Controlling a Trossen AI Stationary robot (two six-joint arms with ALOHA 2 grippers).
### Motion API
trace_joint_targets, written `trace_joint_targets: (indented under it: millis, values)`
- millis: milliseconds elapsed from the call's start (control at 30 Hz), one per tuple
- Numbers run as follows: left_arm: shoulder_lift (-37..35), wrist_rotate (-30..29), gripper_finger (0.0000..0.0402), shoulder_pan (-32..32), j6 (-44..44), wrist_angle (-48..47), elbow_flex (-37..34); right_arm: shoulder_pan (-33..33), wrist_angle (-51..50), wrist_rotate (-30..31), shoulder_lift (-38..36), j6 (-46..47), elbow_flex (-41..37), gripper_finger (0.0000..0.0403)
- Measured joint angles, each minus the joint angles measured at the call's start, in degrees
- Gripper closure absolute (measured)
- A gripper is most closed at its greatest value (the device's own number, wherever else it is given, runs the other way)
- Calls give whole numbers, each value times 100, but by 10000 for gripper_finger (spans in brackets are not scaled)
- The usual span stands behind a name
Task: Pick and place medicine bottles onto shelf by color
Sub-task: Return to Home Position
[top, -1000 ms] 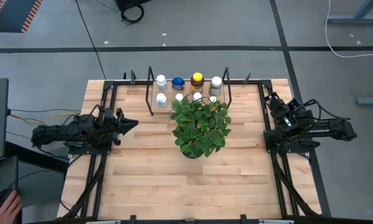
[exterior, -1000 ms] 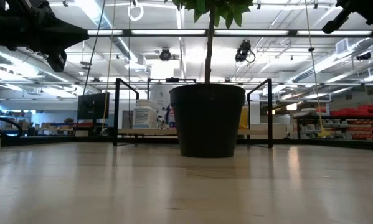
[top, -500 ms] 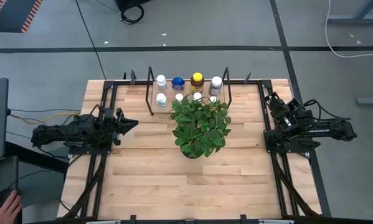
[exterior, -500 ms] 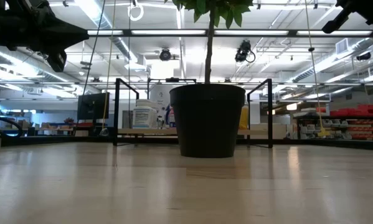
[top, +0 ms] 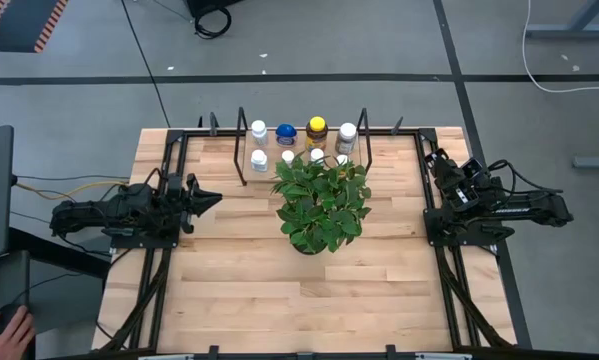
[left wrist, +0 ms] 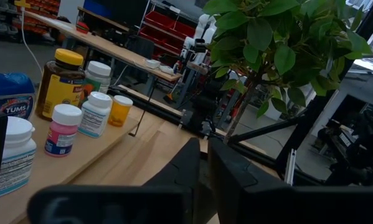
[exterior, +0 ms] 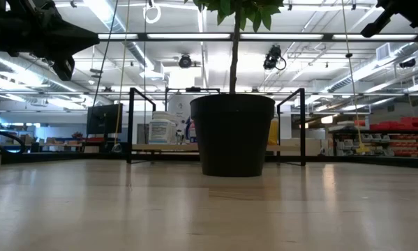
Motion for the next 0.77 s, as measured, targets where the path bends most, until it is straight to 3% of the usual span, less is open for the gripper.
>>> trace_joint_targets:
  millis: [767]
  values:
    - [0, 0, 369, 0, -4, 0, 0, 1, -1, 0, -1, 0, 0, 396]
